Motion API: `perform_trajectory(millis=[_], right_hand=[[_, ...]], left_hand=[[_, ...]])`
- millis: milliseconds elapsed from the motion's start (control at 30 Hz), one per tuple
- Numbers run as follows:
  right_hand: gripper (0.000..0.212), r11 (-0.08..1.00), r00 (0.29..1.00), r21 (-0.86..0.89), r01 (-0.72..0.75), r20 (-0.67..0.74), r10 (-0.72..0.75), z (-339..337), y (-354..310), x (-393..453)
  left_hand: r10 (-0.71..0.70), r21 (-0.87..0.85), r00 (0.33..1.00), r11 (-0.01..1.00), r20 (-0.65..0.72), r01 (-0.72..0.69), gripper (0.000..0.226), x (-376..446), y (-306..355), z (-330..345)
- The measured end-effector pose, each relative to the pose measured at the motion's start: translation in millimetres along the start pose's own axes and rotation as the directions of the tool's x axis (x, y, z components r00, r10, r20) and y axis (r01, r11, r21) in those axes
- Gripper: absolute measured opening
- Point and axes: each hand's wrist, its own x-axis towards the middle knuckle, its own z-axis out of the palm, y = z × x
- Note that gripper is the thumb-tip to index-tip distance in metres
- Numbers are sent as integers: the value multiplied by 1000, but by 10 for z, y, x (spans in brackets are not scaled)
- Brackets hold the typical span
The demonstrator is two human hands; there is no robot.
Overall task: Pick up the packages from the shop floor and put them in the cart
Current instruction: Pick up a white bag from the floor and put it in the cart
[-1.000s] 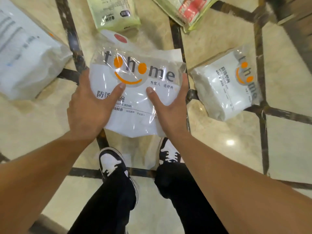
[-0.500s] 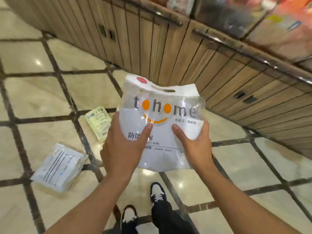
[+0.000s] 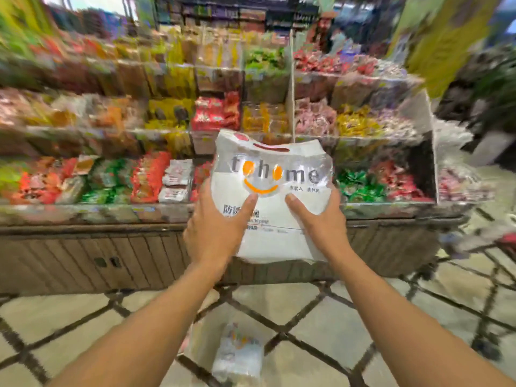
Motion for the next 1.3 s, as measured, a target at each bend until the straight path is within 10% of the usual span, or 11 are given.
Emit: perform_trajectory(millis=[500, 667, 833, 1300], right_hand=[[94, 990, 834, -134, -34, -550, -46, -3512, -459, -263], [53, 984, 773, -171, -45, -630, -74, -4766, -292, -350], [88, 968, 718, -222, -116, -692, -73, -5994, 4, -277], [103, 951, 558, -126, -284, -828, 57, -8414, 1222, 160]], left_hand=[[459, -350, 815, 873, 352, -341, 80, -1052, 2893, 1524], [517, -408, 758, 839, 397, -359, 81, -1727, 3730, 2365], [546, -461, 724, 816, 421, -348, 74, -2403, 4520, 3166], [636, -500, 574, 767, 515, -401, 85, -3592, 5937, 5631]])
